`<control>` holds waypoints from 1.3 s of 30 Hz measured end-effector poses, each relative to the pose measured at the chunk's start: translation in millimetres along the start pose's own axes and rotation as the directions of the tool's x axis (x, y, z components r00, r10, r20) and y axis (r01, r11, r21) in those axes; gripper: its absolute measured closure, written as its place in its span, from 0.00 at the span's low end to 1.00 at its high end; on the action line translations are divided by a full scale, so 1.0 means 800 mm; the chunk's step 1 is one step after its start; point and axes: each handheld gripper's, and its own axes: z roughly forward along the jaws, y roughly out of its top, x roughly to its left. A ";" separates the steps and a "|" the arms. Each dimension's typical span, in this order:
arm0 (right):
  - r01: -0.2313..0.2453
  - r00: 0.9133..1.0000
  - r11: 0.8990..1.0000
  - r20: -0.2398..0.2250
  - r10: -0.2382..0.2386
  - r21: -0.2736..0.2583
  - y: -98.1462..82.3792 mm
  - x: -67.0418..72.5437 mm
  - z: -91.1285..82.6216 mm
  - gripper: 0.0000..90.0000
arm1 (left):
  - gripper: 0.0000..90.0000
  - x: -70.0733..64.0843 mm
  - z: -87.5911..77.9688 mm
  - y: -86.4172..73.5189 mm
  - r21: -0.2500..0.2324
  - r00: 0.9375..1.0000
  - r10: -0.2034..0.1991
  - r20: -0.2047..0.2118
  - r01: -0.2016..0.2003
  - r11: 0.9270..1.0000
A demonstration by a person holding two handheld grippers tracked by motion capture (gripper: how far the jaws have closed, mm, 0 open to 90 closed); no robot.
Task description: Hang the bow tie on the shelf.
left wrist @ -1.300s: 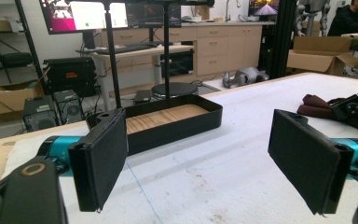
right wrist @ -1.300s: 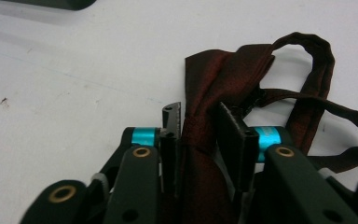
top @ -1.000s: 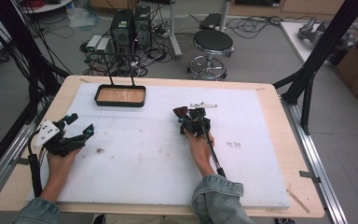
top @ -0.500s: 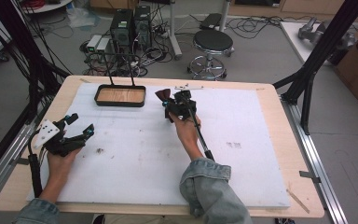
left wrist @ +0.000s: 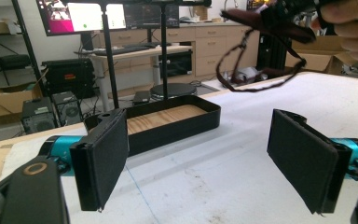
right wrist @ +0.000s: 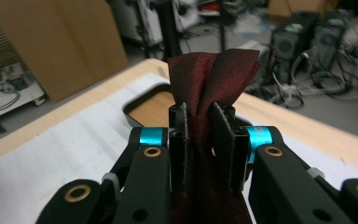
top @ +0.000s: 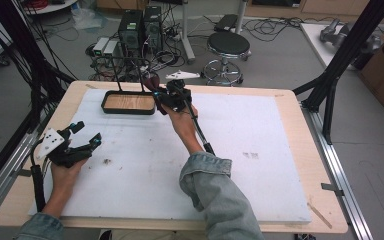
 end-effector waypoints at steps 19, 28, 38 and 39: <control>0.048 0.997 0.993 -0.059 -0.055 -0.105 0.053 0.007 0.044 0.85 | 0.23 0.000 0.000 0.000 0.000 1.000 0.001 0.001 -0.001 1.000; 0.013 0.999 0.988 -0.042 -0.020 -0.154 0.072 -0.003 0.052 0.85 | 0.23 0.000 0.000 0.000 0.001 1.000 -0.002 0.003 0.002 1.000; -0.031 0.999 0.990 0.021 0.035 -0.141 0.068 -0.037 0.047 0.85 | 0.23 0.000 0.000 0.000 -0.001 1.000 -0.004 0.006 0.004 1.000; -0.037 0.999 0.990 0.027 0.041 -0.138 0.067 -0.040 0.046 0.85 | 0.23 0.000 0.000 0.000 -0.002 1.000 -0.004 0.007 0.004 1.000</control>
